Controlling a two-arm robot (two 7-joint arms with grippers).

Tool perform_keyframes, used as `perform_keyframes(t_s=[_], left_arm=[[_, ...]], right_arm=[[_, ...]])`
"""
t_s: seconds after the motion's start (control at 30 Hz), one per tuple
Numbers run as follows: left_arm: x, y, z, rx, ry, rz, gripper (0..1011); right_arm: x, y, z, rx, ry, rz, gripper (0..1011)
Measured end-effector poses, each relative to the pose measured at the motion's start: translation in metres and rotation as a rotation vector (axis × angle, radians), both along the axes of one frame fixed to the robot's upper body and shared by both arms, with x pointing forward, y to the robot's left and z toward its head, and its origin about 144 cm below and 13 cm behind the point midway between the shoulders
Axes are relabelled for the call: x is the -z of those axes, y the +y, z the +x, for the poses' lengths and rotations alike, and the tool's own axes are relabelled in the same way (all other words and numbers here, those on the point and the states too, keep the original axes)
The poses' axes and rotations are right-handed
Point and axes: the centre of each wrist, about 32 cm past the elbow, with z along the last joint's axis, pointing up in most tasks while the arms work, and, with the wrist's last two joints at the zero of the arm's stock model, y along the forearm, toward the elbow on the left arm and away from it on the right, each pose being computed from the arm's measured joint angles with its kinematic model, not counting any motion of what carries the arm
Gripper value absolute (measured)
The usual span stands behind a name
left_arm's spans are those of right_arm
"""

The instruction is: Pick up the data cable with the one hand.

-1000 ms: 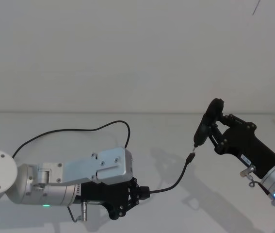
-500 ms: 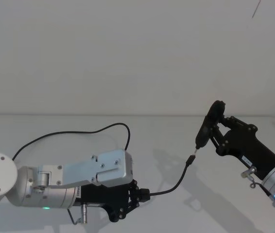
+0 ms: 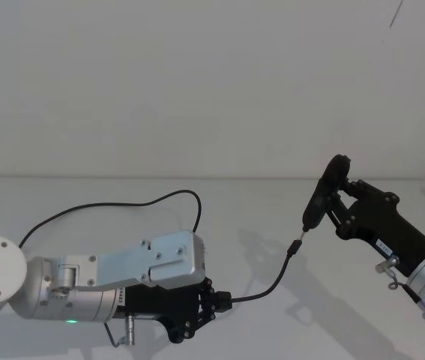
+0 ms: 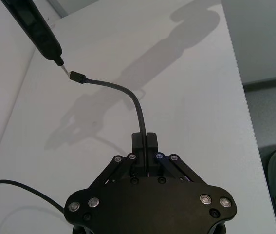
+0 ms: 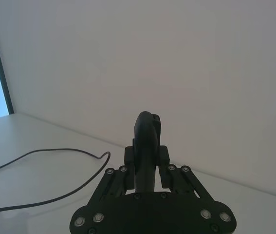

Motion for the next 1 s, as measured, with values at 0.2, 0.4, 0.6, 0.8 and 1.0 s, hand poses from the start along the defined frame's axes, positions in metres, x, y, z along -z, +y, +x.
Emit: perform_keyframes(t_s=[0.2, 0.4, 0.6, 0.8, 1.0], left_arm=[[0.0000, 0.0000, 0.0000, 0.000, 0.000, 0.000, 42], [0.0000, 0.0000, 0.0000, 0.000, 0.000, 0.000, 42], [0.0000, 0.0000, 0.0000, 0.000, 0.000, 0.000, 42], [0.0000, 0.0000, 0.0000, 0.000, 0.000, 0.000, 42], [0.0000, 0.0000, 0.0000, 0.000, 0.000, 0.000, 42]], right_arm=[[-0.0013, -0.0013, 0.0002, -0.006, 0.008, 0.005, 279], [-0.0021, -0.0015, 0.0002, -0.011, 0.015, 0.008, 279], [-0.0027, -0.0016, 0.0005, -0.015, 0.017, 0.010, 279], [-0.0032, -0.0017, 0.0006, -0.017, 0.021, 0.011, 279], [-0.0040, -0.0018, 0.0008, -0.019, 0.025, 0.012, 279]])
